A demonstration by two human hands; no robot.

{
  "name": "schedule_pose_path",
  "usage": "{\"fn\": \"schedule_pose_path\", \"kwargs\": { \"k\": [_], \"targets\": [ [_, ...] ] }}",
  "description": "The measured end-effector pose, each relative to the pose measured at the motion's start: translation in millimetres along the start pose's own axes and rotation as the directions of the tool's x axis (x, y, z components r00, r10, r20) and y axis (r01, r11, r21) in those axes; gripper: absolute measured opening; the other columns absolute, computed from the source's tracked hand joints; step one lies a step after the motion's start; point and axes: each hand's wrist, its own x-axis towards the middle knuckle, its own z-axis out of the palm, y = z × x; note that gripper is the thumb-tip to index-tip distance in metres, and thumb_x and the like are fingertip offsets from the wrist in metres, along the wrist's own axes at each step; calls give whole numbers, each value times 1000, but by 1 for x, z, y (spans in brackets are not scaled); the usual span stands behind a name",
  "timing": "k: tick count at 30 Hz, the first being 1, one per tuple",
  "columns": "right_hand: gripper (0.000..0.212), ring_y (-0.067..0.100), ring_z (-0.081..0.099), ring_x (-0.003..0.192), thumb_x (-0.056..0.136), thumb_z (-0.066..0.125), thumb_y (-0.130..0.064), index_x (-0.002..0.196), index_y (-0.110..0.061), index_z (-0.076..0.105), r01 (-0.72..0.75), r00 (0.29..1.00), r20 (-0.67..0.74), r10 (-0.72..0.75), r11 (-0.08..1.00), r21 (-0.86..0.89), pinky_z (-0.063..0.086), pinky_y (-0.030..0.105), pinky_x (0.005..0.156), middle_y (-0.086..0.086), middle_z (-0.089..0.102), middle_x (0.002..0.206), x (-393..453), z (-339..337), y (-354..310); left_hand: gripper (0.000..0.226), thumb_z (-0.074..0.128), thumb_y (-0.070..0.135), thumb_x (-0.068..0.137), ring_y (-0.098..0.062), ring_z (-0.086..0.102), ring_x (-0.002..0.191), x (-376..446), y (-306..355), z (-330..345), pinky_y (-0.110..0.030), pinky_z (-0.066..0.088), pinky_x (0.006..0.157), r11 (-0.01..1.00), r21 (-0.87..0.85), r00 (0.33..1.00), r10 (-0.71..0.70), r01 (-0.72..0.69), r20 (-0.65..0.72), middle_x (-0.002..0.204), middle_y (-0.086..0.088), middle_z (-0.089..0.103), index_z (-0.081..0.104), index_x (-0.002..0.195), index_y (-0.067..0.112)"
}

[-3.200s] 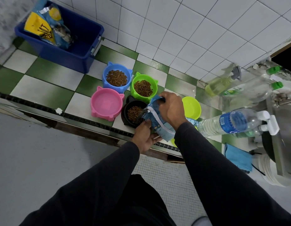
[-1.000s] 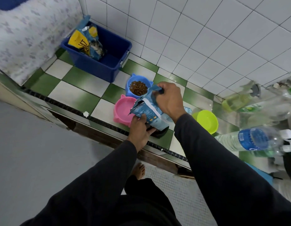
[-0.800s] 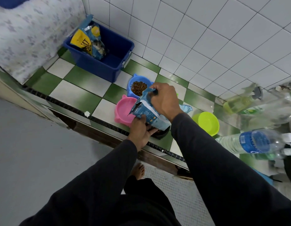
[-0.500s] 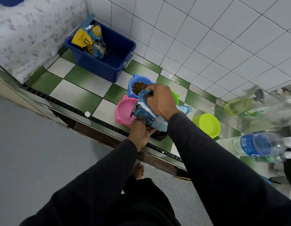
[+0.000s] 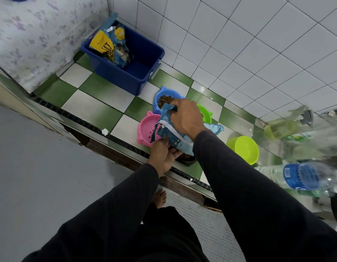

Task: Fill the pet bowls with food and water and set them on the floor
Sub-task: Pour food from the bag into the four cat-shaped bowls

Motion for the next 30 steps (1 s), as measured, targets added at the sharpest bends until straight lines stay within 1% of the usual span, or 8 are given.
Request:
{"fn": "schedule_pose_path", "kwargs": {
  "k": [5,9,14,16,19,24,28,30],
  "targets": [
    [22,35,69,91,91,64,-23,110,-17,74,0,1000,12,1,1000,-27,54,36,77,12,75,104,4,2,-1,35,39,18,111,-34,71,107,-1,1,0,-49,60,79,1000,-3,1000,-11,11,-13,117,-17,75,55,140,9],
    [22,34,69,92,92,63,-24,111,-18,73,-14,1000,23,15,999,-41,54,35,78,10,75,105,5,3,-1,32,41,21,110,-32,73,104,0,2,-1,-47,61,79,1000,6,1000,-10,10,6,112,-15,77,58,135,10],
    [21,34,69,88,91,63,-23,109,-18,74,-26,999,33,27,999,-29,57,37,78,11,75,101,6,3,-2,29,42,21,110,-32,71,106,-1,0,0,-49,60,83,999,6,999,-38,38,13,115,-15,75,61,129,11],
    [21,35,69,88,91,63,-23,107,-18,74,-33,999,40,34,999,-30,57,37,77,12,75,98,5,3,-2,27,44,21,110,-32,71,104,-2,0,1,-50,60,83,999,11,999,-52,52,6,113,-14,75,63,126,11],
    [21,37,69,87,90,62,-22,107,-18,74,-41,998,44,42,999,-32,58,38,77,13,75,96,3,3,-1,29,46,21,109,-32,71,103,-2,1,4,-50,59,83,998,21,998,-59,59,-11,113,-14,74,62,131,10],
    [24,36,69,88,91,63,-23,112,-18,73,-47,998,45,49,998,-43,59,39,77,14,75,99,2,3,2,33,46,22,109,-36,68,111,-3,0,4,-53,56,89,997,27,998,-67,67,-5,126,-17,70,58,137,10],
    [27,36,69,89,91,62,-24,114,-17,73,-60,997,43,62,998,-33,60,42,80,14,75,103,3,1,6,37,42,23,110,-39,63,122,-1,-3,2,-56,50,104,998,40,999,-48,48,0,133,-19,67,54,142,8],
    [27,36,69,89,91,62,-24,115,-17,73,-60,997,43,62,998,-37,59,41,80,14,75,103,3,1,7,37,42,23,111,-39,63,123,-2,-4,2,-56,49,104,998,43,999,-50,50,-2,134,-20,67,53,143,8]
  ]
}}
